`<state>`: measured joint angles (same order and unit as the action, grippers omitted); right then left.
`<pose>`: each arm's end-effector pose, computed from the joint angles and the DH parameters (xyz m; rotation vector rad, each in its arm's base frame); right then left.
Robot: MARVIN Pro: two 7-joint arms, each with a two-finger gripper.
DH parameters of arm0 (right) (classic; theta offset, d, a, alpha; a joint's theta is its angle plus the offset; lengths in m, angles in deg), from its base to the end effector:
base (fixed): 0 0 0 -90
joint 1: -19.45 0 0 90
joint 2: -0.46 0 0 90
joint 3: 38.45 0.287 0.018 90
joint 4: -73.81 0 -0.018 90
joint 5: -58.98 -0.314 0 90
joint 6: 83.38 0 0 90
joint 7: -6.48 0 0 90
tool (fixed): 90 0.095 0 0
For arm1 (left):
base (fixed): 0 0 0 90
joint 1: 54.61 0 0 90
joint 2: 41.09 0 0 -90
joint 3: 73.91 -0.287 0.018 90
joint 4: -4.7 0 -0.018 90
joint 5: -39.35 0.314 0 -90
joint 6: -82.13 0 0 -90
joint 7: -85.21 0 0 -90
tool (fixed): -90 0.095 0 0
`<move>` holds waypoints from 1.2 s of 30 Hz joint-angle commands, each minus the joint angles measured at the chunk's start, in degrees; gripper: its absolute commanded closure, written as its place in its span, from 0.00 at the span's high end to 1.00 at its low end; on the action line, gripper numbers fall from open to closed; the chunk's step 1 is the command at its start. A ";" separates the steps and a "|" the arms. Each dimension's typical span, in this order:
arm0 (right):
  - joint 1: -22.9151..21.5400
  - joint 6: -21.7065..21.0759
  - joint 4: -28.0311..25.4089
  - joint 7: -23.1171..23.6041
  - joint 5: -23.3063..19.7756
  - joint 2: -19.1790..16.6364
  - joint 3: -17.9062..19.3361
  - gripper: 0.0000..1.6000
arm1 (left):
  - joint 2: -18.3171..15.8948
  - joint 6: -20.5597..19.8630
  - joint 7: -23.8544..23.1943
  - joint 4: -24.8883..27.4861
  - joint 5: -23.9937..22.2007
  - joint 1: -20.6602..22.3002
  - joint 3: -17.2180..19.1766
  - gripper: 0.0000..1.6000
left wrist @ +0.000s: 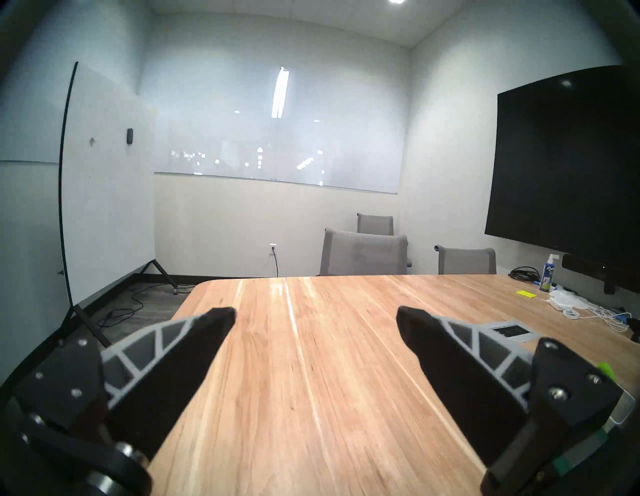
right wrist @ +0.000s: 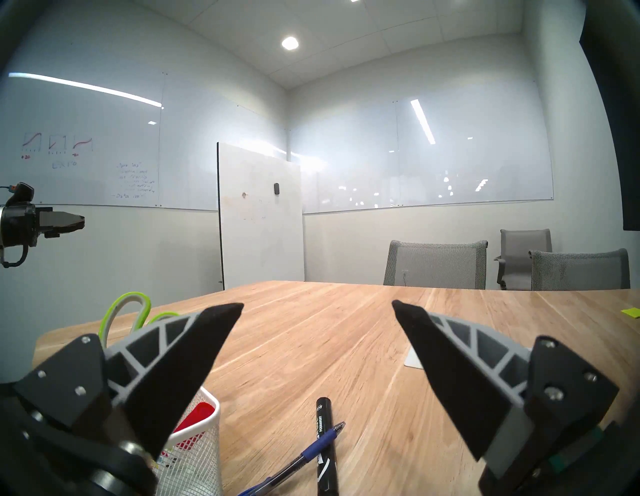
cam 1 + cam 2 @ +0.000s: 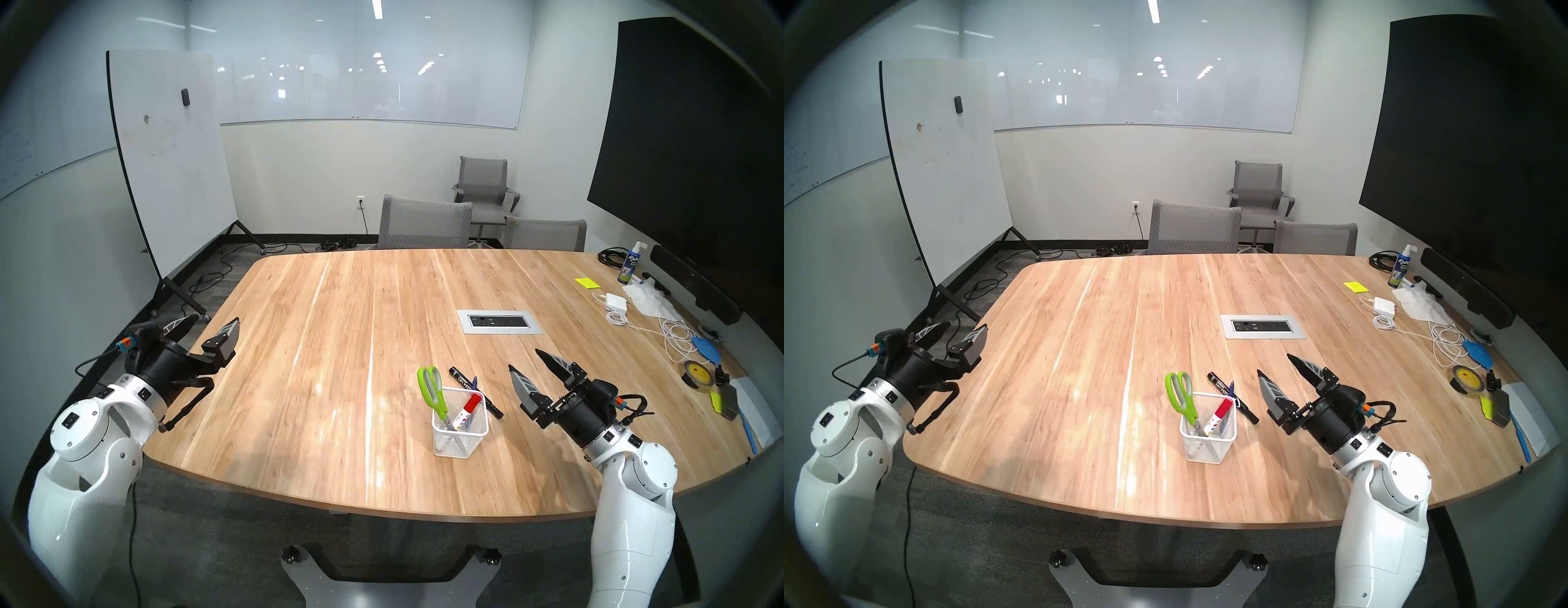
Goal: Place the pen, the marker, and the scissors into the pen holder
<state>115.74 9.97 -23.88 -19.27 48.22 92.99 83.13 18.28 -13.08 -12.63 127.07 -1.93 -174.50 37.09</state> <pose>0.3300 -0.1118 -0.2822 -1.7019 -0.4899 -2.0452 0.2998 0.1438 -0.1842 2.0444 -0.0857 2.1595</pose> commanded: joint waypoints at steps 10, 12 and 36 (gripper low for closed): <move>-0.39 -0.48 -1.56 -0.04 0.09 0.37 0.06 1.00 | 3.71 7.56 -1.48 0.31 2.21 -1.11 -0.62 1.00; -0.41 -0.49 -1.56 -0.01 0.13 0.41 0.09 1.00 | 3.84 7.57 -1.59 0.28 2.32 -1.06 -0.60 1.00; -0.47 -0.78 -2.11 -0.33 0.31 1.38 0.58 1.00 | 5.05 7.10 -2.60 0.21 3.04 -0.57 -0.28 1.00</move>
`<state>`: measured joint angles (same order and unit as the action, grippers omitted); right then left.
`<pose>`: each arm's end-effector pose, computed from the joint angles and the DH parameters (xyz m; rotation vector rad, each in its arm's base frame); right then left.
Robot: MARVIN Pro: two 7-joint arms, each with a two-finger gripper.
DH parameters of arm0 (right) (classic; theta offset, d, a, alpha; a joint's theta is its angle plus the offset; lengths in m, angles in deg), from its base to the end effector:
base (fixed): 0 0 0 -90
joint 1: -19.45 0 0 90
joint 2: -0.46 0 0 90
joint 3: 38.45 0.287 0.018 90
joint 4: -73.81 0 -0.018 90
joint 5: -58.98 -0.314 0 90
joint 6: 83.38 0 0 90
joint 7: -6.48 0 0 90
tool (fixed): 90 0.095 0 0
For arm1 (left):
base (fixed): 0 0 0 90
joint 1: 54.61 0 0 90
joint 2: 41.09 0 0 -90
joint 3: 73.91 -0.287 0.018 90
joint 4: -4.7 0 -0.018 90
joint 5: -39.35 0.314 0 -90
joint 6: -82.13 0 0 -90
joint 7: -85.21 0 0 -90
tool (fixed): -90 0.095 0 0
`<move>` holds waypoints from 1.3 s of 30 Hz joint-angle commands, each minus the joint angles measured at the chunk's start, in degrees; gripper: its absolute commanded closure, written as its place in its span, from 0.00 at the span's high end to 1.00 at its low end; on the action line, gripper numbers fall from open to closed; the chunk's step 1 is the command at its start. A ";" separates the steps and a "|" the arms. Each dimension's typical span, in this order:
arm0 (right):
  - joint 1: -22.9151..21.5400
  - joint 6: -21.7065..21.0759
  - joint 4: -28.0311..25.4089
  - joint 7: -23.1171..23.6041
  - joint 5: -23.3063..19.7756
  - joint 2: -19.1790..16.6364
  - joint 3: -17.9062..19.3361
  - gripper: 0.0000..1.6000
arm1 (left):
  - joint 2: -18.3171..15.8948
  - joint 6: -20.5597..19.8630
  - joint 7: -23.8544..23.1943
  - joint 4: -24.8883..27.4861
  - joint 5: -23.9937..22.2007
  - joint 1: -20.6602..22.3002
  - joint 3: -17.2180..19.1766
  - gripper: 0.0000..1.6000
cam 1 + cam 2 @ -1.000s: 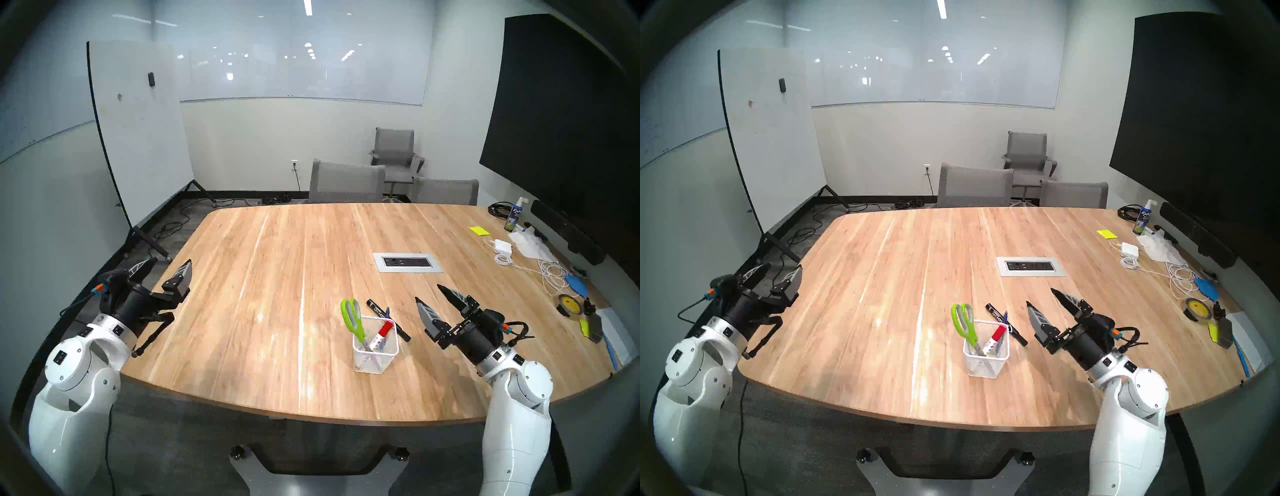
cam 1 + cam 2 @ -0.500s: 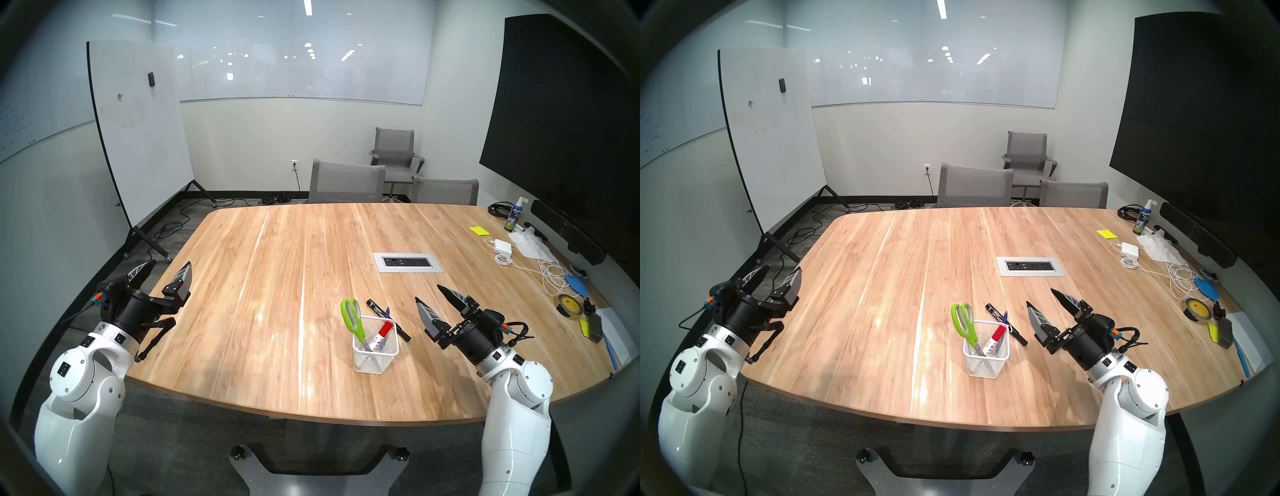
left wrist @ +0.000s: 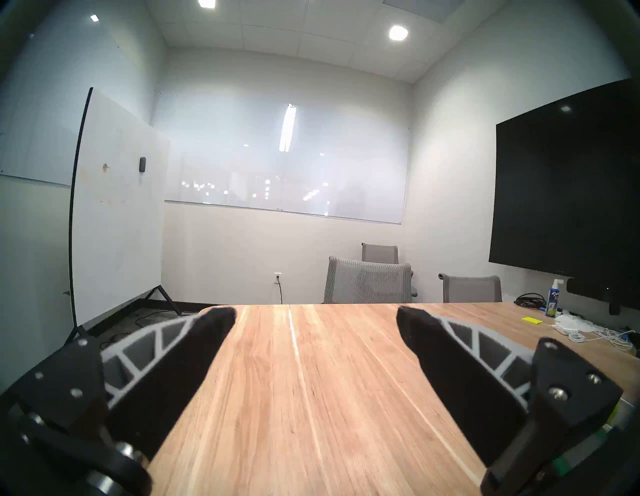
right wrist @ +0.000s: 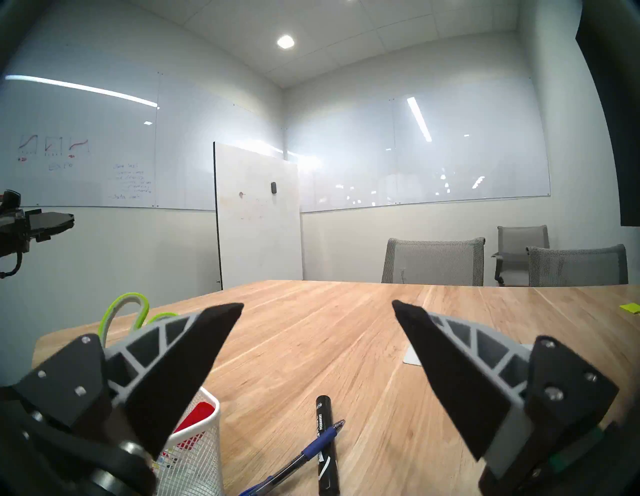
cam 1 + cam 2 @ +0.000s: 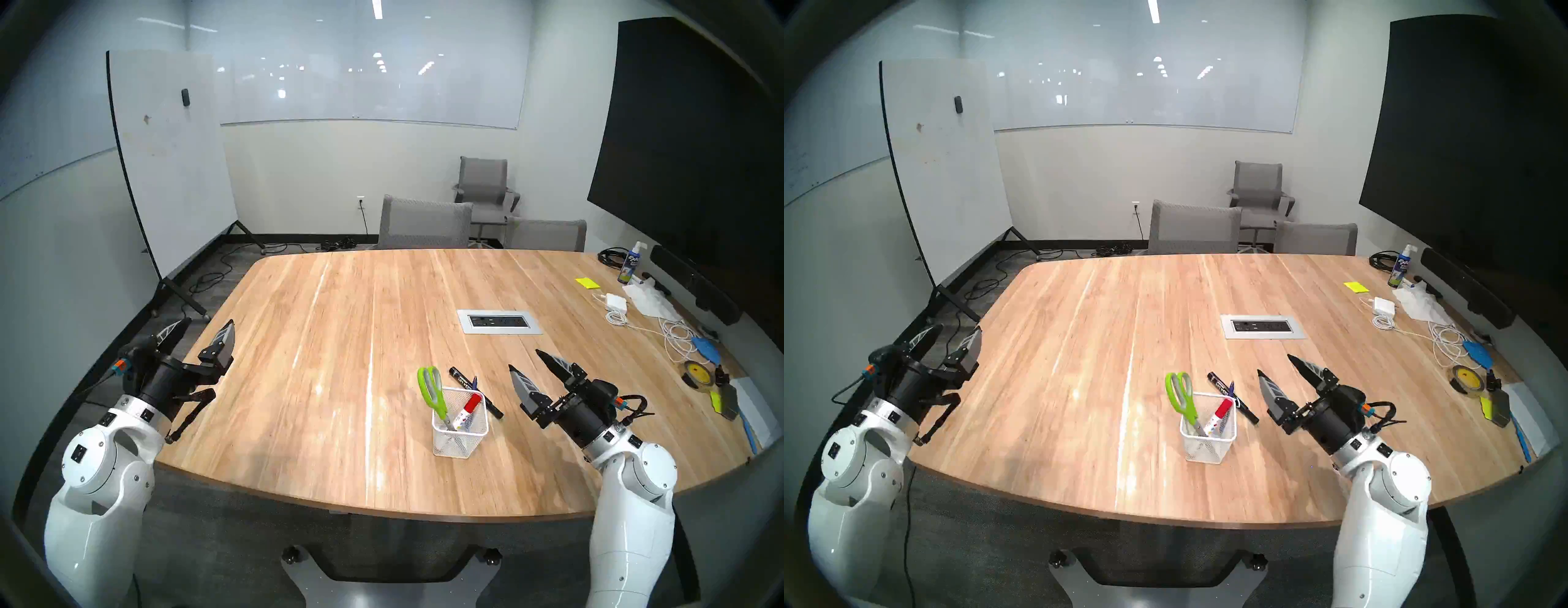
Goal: Place the pen, the marker, and the scissors into the pen holder
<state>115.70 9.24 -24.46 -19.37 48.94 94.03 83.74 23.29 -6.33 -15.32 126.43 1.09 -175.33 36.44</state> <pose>0.3289 -0.1111 -0.2820 -1.7128 -0.4692 -2.0447 0.2898 0.1383 -0.1947 1.9377 -0.0573 2.2505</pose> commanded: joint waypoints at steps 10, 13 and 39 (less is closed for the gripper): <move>-0.91 -0.14 -1.28 0.08 -0.18 -0.81 0.50 1.00 | 0.42 0.17 -0.22 0.84 0.24 0.42 0.47 1.00; -0.89 -0.34 -1.12 0.43 -0.19 -1.36 0.66 1.00 | 0.51 0.13 -0.28 0.84 0.29 0.46 0.50 1.00; -2.61 -4.06 -0.17 5.15 2.71 -7.54 0.62 1.00 | 1.22 -0.23 -0.87 0.81 0.74 0.76 0.71 1.00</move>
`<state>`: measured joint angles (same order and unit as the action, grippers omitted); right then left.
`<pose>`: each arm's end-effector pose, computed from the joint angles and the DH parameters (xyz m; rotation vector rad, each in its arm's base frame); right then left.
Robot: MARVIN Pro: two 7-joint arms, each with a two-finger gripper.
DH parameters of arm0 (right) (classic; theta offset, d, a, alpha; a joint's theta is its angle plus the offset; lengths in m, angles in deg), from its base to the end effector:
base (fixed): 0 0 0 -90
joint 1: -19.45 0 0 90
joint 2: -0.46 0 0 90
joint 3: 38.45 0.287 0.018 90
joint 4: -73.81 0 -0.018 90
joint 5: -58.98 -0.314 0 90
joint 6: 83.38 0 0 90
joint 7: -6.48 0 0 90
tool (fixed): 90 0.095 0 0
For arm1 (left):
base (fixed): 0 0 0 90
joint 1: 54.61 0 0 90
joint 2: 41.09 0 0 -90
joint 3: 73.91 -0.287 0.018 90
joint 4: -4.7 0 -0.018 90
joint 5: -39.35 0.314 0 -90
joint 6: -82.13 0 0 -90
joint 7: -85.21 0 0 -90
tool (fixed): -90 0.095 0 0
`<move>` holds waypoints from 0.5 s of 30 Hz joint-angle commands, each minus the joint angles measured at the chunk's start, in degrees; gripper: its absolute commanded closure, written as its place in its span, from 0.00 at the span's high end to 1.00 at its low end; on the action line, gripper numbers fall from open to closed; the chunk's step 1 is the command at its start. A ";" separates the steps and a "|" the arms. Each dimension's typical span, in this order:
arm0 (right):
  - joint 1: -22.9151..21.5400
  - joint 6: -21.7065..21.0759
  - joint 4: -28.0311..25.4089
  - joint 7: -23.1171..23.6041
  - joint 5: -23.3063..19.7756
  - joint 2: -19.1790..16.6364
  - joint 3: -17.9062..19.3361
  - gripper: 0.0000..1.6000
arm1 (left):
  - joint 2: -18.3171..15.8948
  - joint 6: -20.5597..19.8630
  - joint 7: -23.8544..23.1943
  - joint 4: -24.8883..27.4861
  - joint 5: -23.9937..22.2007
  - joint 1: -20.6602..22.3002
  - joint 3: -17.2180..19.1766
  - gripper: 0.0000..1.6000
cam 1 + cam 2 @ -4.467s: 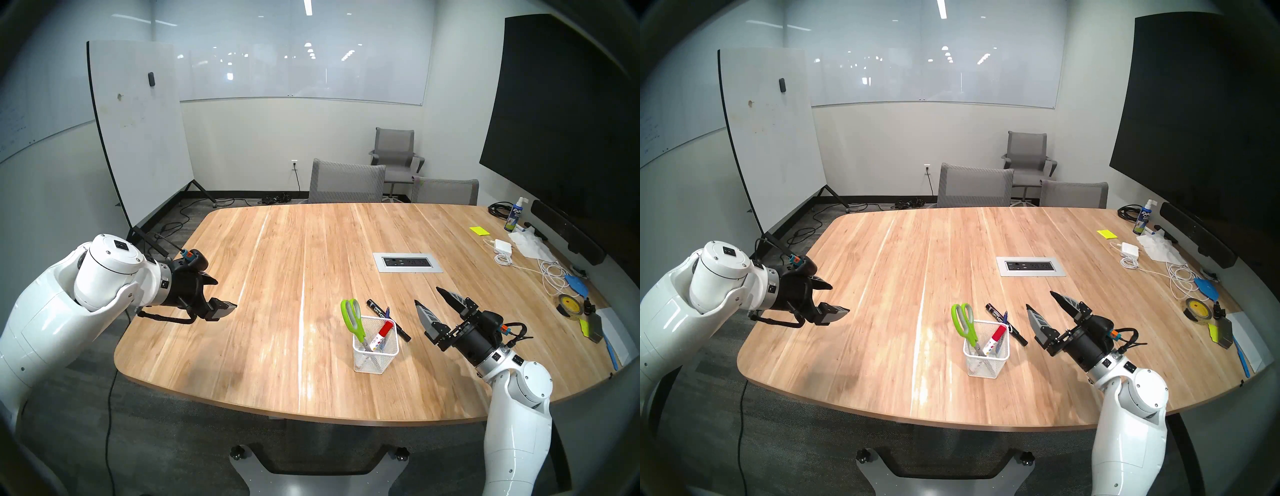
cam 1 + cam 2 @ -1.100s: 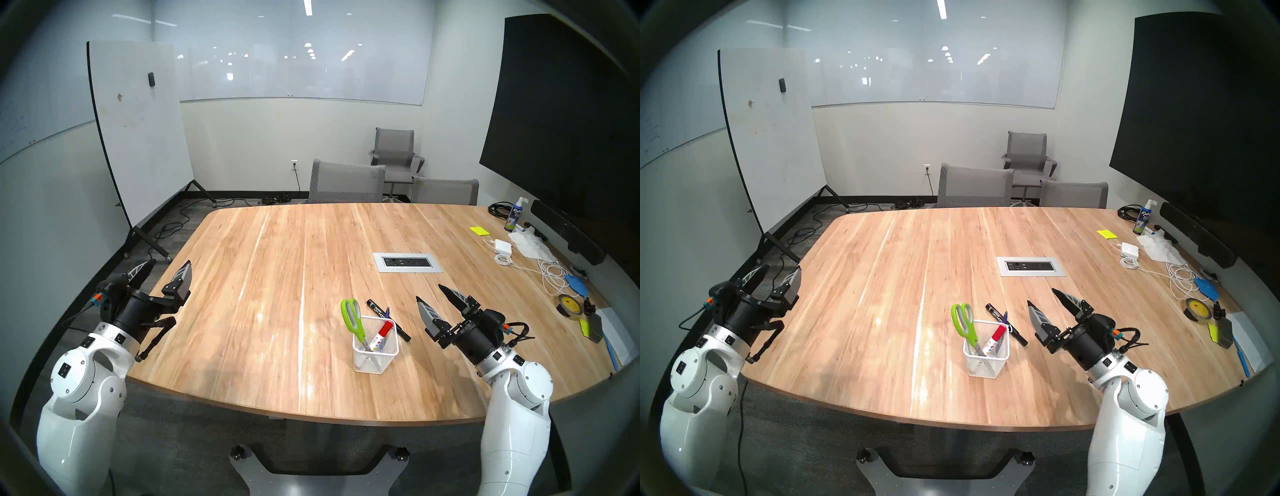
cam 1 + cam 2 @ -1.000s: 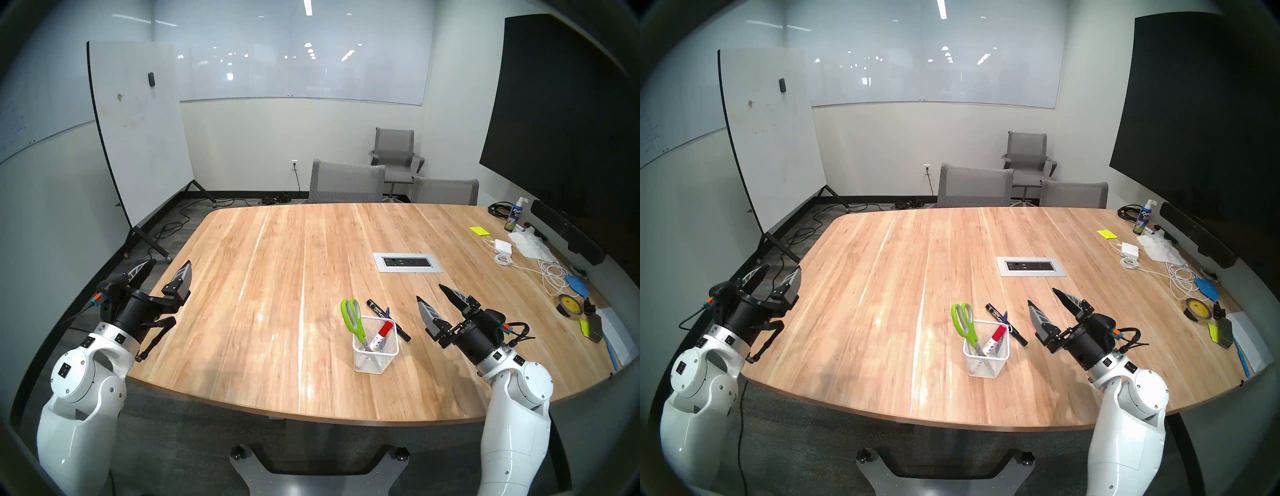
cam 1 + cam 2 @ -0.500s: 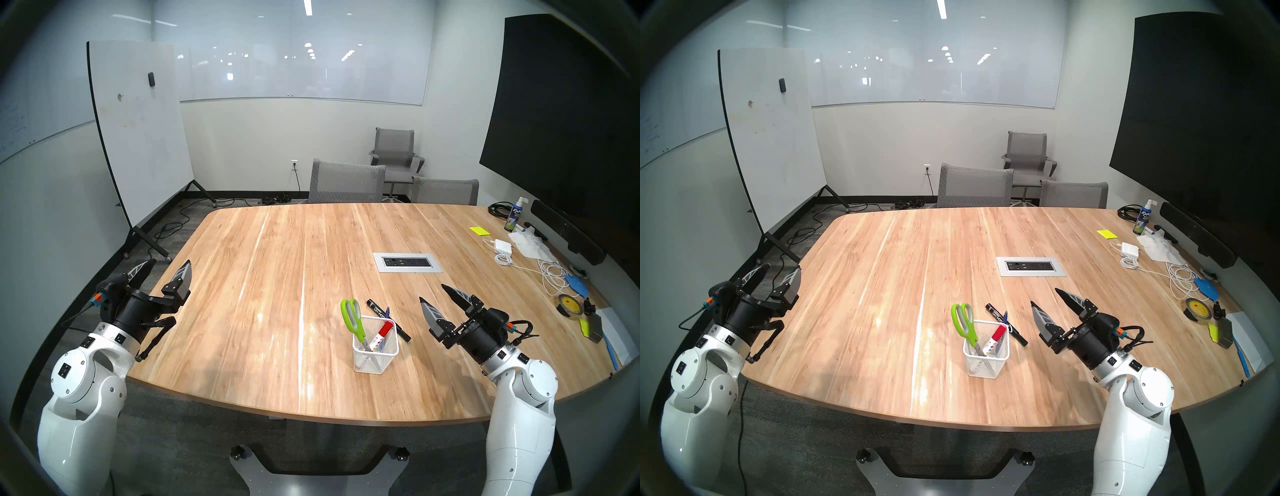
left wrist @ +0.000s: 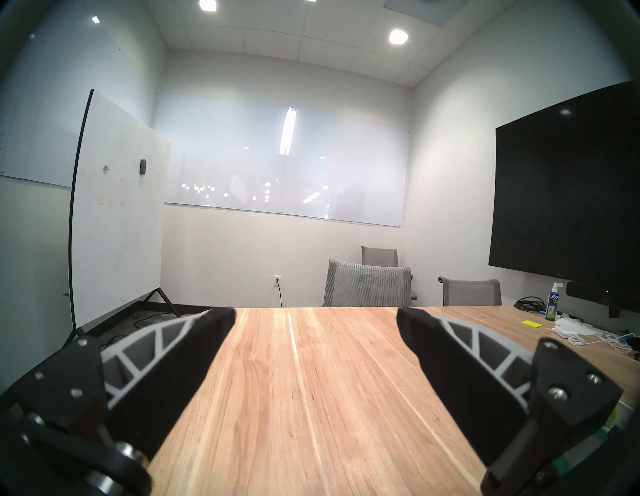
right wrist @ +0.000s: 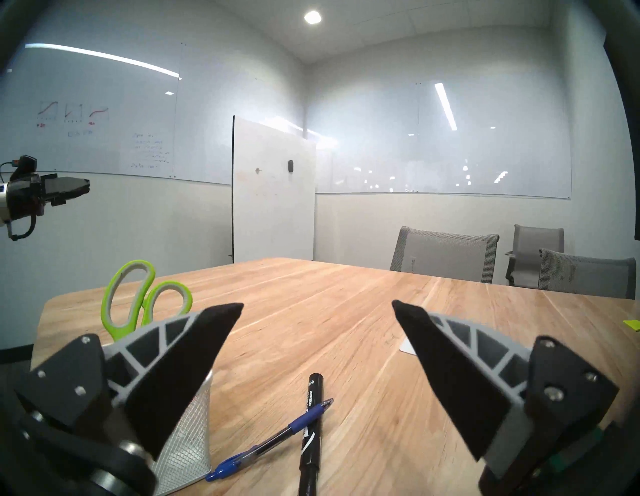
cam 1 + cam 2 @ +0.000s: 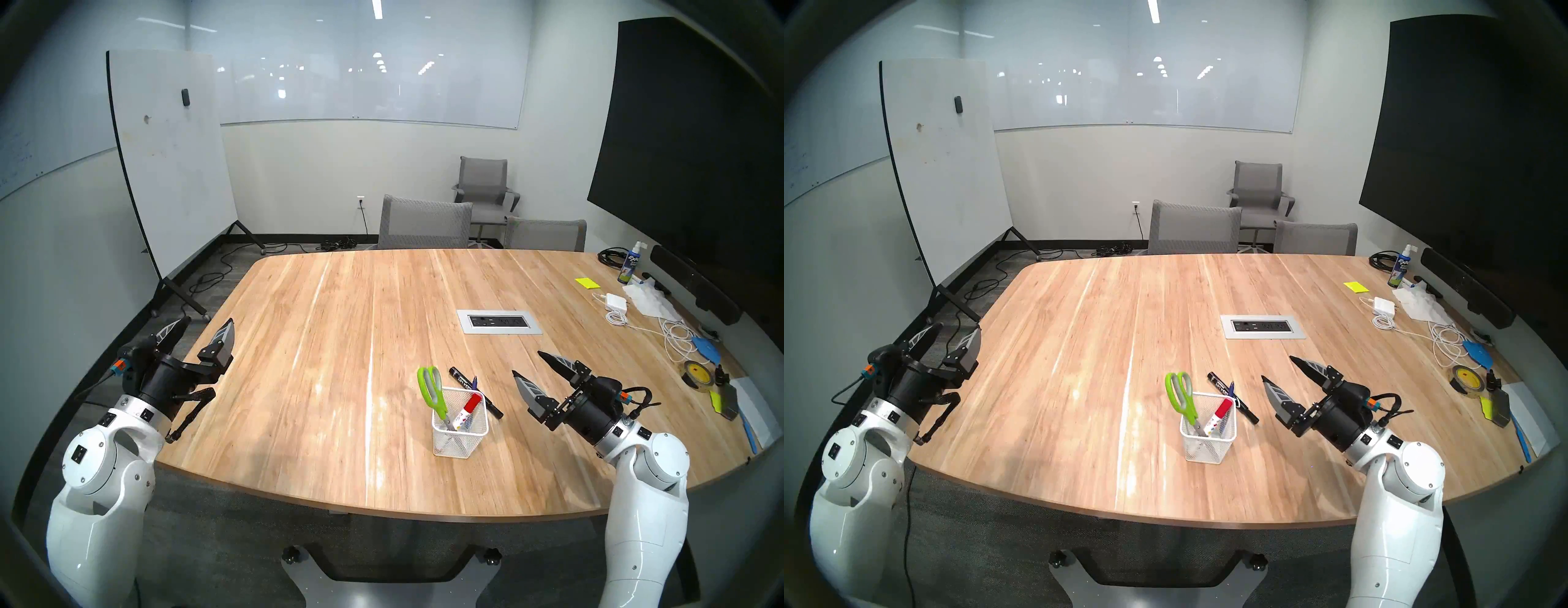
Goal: Place the pen, the marker, and the scissors into the pen holder
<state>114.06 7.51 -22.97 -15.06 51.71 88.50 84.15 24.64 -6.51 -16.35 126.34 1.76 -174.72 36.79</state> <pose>0.3338 -0.1315 -0.2754 -1.7711 -0.6428 -1.9594 0.2899 0.1384 -0.1941 1.9250 -0.0537 2.2595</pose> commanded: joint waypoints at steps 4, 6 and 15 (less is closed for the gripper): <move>-1.13 -4.55 -2.11 1.06 0.24 -2.85 0.74 1.00 | -0.06 -0.08 0.11 0.89 0.11 0.18 0.38 1.00; -1.30 -5.84 -2.20 0.98 0.17 -3.02 0.94 1.00 | -0.05 -0.09 0.10 0.89 0.12 0.18 0.38 1.00; -3.51 -9.02 -0.14 1.90 1.98 -6.11 0.81 1.00 | 0.09 -0.17 0.00 0.89 0.23 0.24 0.42 1.00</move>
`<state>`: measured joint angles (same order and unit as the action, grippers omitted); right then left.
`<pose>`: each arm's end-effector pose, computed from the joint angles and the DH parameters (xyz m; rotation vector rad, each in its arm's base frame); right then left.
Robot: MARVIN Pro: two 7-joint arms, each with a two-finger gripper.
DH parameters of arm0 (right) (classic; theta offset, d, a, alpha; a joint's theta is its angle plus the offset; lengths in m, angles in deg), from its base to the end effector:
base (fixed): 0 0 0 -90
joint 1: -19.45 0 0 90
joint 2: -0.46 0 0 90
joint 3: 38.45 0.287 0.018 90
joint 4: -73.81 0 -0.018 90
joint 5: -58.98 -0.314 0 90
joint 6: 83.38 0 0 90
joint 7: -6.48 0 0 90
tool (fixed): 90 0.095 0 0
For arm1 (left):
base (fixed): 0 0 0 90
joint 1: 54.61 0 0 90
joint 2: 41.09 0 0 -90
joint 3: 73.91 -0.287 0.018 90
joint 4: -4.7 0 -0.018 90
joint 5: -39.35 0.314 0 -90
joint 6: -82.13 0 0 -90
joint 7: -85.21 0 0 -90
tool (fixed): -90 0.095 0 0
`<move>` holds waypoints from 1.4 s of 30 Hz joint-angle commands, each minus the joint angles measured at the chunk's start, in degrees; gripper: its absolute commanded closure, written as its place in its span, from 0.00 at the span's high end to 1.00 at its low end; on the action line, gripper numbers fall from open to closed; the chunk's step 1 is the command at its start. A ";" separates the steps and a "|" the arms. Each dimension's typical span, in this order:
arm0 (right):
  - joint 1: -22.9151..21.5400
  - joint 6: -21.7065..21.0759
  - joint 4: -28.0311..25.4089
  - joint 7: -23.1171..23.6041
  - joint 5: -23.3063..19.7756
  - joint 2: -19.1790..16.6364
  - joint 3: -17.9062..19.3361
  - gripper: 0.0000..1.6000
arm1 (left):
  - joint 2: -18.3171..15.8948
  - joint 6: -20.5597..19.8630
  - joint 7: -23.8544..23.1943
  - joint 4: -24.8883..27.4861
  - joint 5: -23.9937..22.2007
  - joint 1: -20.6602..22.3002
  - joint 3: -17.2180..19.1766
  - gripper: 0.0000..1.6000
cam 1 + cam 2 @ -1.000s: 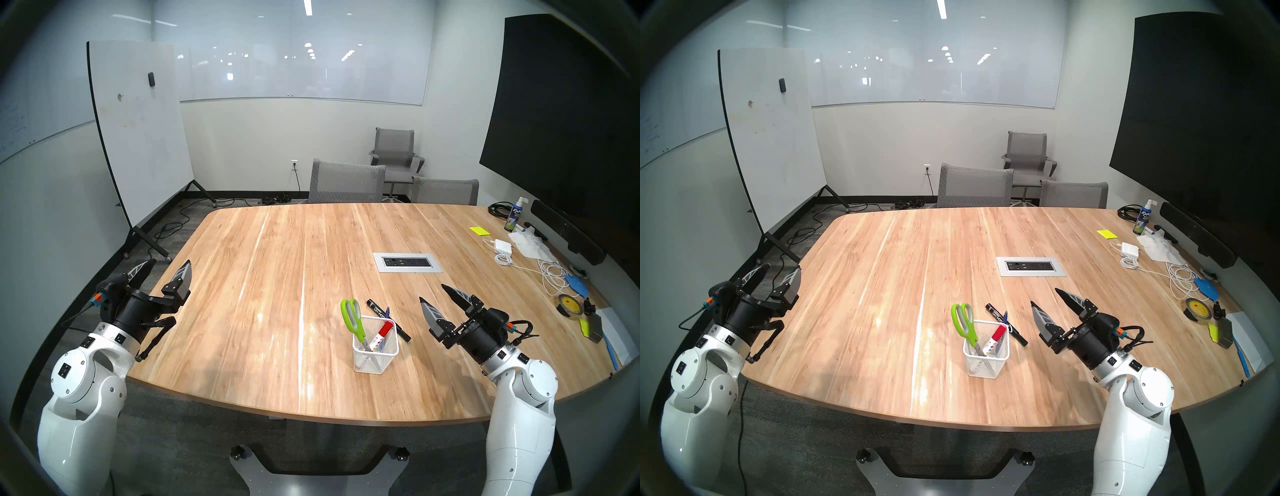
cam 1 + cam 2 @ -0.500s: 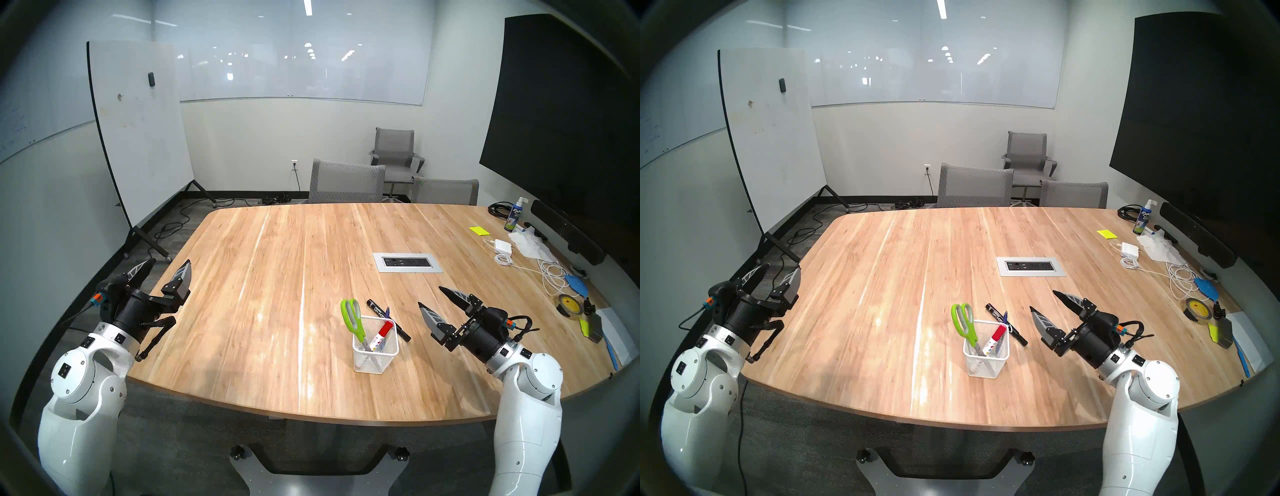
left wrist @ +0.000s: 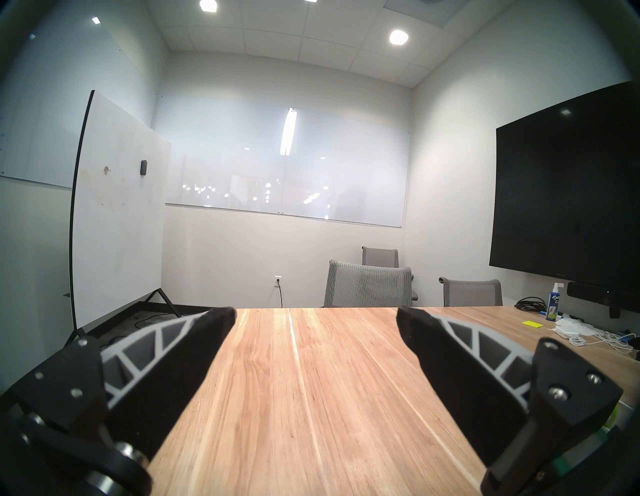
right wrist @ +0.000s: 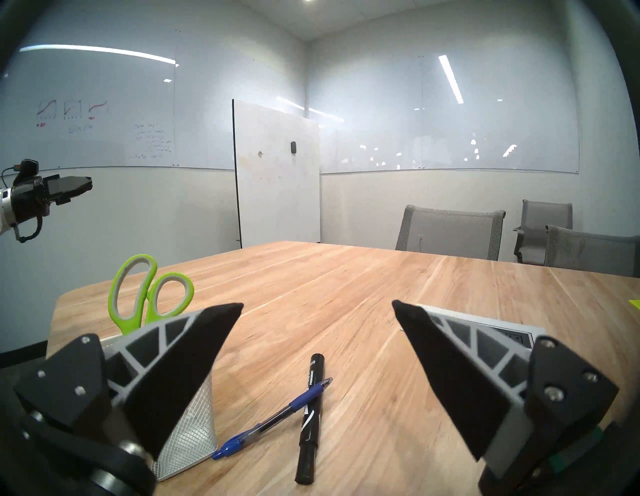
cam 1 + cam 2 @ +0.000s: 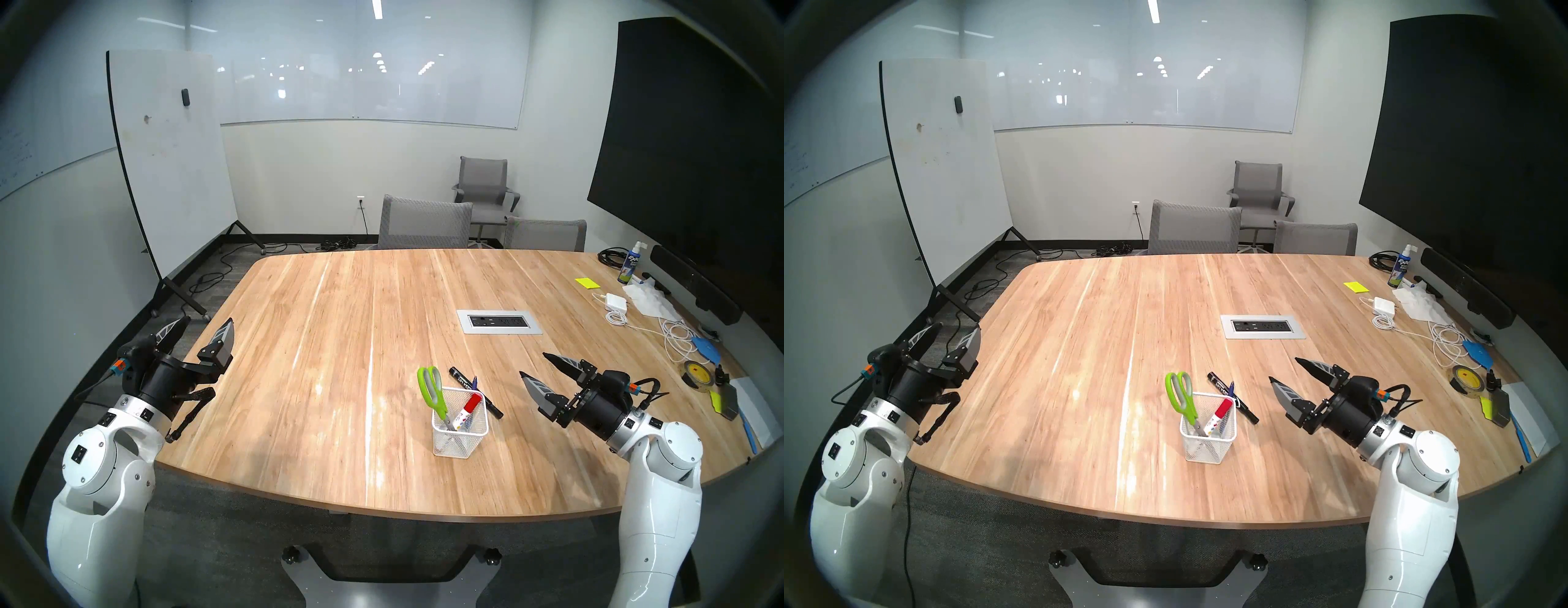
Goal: Place the pen, the marker, and the scissors into the pen holder
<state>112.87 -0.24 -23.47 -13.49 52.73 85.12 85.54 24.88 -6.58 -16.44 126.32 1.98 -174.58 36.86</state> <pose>0.3357 -0.1522 -0.2625 -1.8497 -0.6284 -1.8569 0.2900 0.1385 -0.1940 1.9248 -0.0530 2.2625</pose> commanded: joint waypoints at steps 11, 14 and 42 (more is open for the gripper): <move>-2.88 -1.61 0.72 1.04 5.47 -3.72 -3.84 1.00 | -0.02 -0.19 0.00 0.92 0.09 0.15 0.39 1.00; -2.61 -1.79 0.53 1.45 6.83 -4.09 -4.71 1.00 | 0.02 -0.21 -0.02 0.92 0.11 0.17 0.40 1.00; -0.77 -7.03 -3.08 5.00 12.20 -5.53 -4.92 1.00 | 0.35 -0.43 -0.28 0.93 0.32 0.31 0.51 1.00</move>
<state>113.05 -6.51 -25.69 -8.80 64.77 80.17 81.27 25.37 -6.90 -16.81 126.31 2.32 -174.34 37.02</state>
